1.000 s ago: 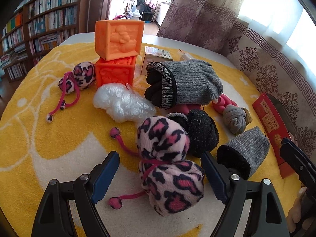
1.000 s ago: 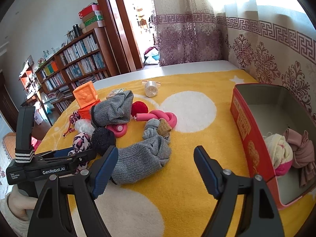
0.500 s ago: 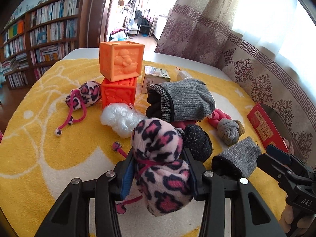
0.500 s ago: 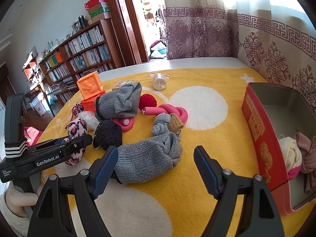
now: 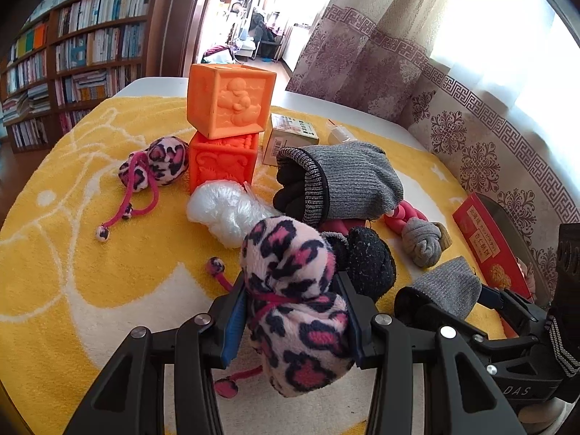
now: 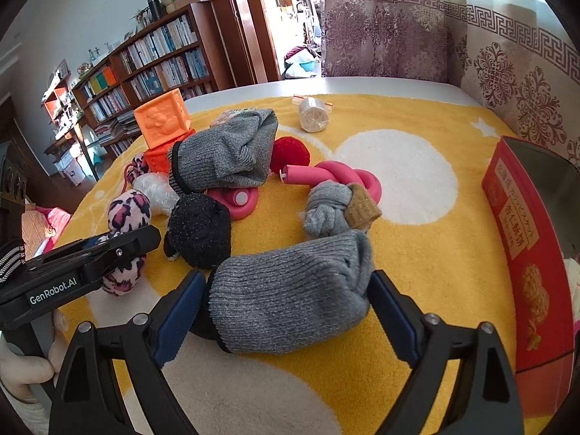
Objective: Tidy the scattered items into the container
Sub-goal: 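Grasp the leopard-print pouches with the left tool while the right grasps a grey sock, then carry both items over the red box and release them inside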
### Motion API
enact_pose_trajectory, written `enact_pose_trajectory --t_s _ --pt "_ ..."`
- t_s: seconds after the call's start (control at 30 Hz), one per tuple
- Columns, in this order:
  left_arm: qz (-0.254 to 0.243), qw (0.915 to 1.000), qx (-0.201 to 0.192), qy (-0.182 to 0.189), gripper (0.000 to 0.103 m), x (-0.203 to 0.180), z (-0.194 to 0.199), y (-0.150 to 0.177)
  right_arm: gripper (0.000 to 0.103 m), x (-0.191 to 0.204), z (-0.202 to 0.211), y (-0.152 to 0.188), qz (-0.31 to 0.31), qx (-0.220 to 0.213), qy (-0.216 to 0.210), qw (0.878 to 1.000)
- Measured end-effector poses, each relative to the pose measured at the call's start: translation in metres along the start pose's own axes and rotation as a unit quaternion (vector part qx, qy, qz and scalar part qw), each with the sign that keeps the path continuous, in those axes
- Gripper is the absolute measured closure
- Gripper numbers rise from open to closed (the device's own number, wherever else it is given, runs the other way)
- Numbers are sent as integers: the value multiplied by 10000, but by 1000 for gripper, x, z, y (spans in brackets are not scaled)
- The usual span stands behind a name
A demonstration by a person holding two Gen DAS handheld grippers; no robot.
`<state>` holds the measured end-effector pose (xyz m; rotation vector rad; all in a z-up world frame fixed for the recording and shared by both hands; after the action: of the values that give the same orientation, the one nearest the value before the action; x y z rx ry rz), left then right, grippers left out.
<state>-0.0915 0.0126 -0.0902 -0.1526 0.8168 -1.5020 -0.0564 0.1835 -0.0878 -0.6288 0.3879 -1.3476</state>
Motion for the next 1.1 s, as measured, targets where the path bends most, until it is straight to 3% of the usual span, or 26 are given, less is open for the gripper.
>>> enact_pose_trajectory --t_s 0.2,0.37,0.53,1.1 --pt "4 10000 19 8 56 0 -1 1 6 0 -3 3 64 -24 60 10000" --pt "-46 10000 0 -14 56 -3 -2 2 23 -1 -1 4 121 -43 227 9997" --pt "-88 9999 -37 -70 56 -8 -2 2 28 -4 5 5 50 -135 249 9996" --pt "-479 9986 -110 -183 56 -45 8 8 29 -37 51 7 -363 -745 375 9959"
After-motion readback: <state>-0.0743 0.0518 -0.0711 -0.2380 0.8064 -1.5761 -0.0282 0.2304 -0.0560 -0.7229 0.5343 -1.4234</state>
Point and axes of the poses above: each gripper's, at about its wrist camera, not at the fingertips, and z roughly against the way its jaws point, x to its left, y to its underside, the point moved 5 cm from there along -z, roughly the way its jaws point, and after that the axes turned 6 degrees about z, right-handed, at the moved point
